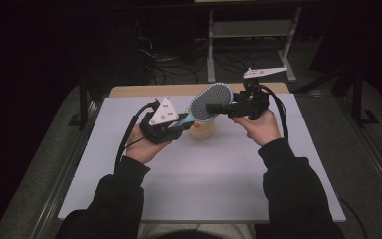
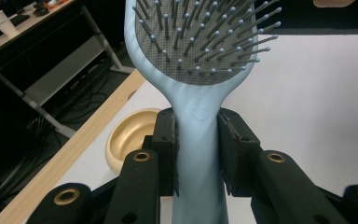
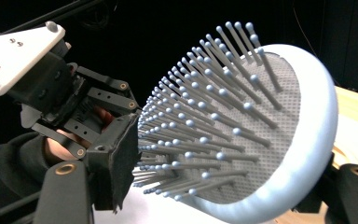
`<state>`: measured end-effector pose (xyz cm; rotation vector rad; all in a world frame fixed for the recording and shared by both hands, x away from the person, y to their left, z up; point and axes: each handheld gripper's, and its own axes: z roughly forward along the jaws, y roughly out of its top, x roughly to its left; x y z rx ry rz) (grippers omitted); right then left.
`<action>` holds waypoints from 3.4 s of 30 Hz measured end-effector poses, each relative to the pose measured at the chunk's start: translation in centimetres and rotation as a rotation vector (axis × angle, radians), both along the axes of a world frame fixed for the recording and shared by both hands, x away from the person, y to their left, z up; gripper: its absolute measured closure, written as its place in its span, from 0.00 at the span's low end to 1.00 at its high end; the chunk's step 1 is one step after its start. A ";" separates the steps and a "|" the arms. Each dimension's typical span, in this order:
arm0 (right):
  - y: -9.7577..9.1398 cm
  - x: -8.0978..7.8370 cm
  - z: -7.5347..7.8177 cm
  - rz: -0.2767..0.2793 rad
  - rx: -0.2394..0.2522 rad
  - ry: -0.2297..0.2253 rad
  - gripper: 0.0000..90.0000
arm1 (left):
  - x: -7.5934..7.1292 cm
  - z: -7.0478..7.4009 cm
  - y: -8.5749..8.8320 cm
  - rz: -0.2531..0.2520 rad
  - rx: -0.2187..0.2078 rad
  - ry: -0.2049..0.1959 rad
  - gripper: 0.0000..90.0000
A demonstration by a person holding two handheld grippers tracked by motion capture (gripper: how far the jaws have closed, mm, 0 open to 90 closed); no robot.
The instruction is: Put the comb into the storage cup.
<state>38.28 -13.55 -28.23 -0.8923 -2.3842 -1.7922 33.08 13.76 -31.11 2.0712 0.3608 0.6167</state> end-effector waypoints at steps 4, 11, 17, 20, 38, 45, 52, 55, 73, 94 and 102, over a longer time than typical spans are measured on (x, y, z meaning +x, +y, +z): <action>-0.2 0.1 0.1 -0.004 0.025 0.026 0.35 | 0.0 -0.1 -0.1 -0.001 -0.013 -0.008 0.78; -0.6 0.2 0.2 0.000 0.064 0.053 0.43 | 0.4 -0.4 0.0 -0.021 -0.039 0.011 0.78; -0.5 0.2 0.4 -0.004 0.056 0.057 0.54 | 0.8 -0.9 -0.3 -0.026 -0.028 0.047 0.78; -0.4 0.2 0.5 -0.006 0.058 0.061 0.56 | 0.9 -1.0 -0.3 -0.026 -0.029 0.056 0.78; -0.7 0.2 0.7 -0.048 -0.022 0.040 0.60 | 1.6 -1.1 1.2 0.001 -0.100 0.102 0.67; -1.1 0.1 1.0 -0.059 -0.027 0.030 0.60 | 2.2 -1.6 2.0 0.009 -0.121 0.146 0.54; -1.1 -0.1 1.6 -0.057 -0.047 0.012 0.60 | 2.5 -1.8 2.8 -0.008 -0.150 0.184 0.43; -1.1 -0.1 1.9 -0.057 -0.057 0.007 0.60 | 2.6 -1.9 3.1 -0.006 -0.166 0.198 0.37; -1.5 0.1 4.1 -0.078 -0.092 -0.033 0.60 | 2.8 -2.6 6.1 0.030 -0.237 0.202 0.11; -0.4 1.7 6.7 -0.112 -0.161 -0.077 0.60 | 2.2 -4.4 12.3 0.122 -0.346 0.188 0.00; 0.3 2.7 7.2 -0.118 -0.191 -0.089 0.60 | 1.6 -5.8 14.8 0.144 -0.396 0.191 0.00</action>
